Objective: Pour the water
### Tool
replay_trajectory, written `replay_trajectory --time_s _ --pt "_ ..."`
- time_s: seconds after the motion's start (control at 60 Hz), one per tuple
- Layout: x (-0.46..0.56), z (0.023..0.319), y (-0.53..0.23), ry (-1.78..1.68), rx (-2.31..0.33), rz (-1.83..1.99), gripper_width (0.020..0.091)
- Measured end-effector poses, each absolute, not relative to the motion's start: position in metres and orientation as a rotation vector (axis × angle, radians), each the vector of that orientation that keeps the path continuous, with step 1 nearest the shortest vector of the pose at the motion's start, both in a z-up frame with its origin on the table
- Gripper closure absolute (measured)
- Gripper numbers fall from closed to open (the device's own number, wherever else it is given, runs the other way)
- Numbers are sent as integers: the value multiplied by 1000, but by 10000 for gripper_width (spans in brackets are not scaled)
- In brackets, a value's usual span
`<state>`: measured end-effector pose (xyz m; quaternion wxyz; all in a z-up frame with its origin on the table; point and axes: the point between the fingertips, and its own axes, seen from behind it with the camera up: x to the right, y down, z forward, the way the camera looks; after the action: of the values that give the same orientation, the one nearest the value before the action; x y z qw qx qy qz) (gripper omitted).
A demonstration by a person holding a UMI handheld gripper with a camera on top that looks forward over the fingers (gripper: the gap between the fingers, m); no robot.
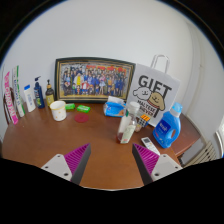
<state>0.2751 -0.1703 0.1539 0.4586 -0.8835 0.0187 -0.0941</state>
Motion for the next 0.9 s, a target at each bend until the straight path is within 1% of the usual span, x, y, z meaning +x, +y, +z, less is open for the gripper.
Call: replay_trajectory --time_s 0.117,0.3,0.417,0.55,0.667,0.733,0.767,0.85,0.9 --pt "311 136 -136 49 -2163 -231 254" --pt "354 97 -80 56 -2179 -179 252" --pt "370 78 -50 54 -2166 -140 248" --pt "373 59 -24 51 -2157 -80 246" --pt "370 51 -5 58 -2136 -25 251" --pt "370 49 3 69 -2127 -7 315" --pt "369 48 7 75 -2119 3 366" --pt "367 48 13 75 -2100 29 541" --pt "368 49 15 73 -2086 22 561"
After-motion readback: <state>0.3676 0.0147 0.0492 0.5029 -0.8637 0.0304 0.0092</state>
